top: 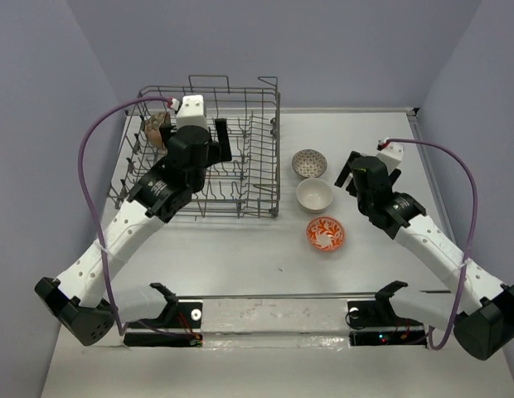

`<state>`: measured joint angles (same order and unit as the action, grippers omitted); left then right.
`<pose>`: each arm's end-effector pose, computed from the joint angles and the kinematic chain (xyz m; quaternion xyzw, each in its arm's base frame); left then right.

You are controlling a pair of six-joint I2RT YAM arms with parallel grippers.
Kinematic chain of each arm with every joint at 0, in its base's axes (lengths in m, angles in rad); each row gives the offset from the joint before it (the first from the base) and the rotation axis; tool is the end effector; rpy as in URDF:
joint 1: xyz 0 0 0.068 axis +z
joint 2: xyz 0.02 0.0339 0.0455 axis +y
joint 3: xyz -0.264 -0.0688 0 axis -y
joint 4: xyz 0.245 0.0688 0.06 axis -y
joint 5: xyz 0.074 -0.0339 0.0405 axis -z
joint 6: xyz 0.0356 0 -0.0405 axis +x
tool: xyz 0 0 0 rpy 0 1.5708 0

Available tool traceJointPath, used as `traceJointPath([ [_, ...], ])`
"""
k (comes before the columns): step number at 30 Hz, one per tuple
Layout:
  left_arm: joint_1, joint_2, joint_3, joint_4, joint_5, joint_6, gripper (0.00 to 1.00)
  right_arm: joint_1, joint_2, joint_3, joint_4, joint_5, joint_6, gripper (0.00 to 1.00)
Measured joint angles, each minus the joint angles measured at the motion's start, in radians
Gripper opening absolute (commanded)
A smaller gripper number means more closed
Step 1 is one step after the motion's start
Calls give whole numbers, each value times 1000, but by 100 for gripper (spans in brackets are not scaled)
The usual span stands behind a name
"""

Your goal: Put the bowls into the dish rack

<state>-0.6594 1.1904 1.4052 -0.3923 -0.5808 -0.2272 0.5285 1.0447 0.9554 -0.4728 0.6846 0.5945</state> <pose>0.2101 -0.1381 0.4512 -0.0219 0.7572 -0.0653 0.6496 0.2037 0.0929 0.3256 0.1893 0.8189 -0.0064 0.5418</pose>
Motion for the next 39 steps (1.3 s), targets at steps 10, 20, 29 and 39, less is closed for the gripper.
traceJointPath([
  [10, 0, -165, -224, 112, 21, 0, 99, -330, 174, -16, 26, -151, 42, 81],
  [20, 0, -284, -328, 236, 23, 2, 99, -484, 364, -14, 125, -281, 74, 73],
  [29, 0, -279, -359, 251, 27, 13, 99, -523, 497, 52, 187, -332, 99, 70],
  [39, 0, -278, -365, 269, 31, 20, 99, -555, 620, 111, 230, -360, 103, 63],
])
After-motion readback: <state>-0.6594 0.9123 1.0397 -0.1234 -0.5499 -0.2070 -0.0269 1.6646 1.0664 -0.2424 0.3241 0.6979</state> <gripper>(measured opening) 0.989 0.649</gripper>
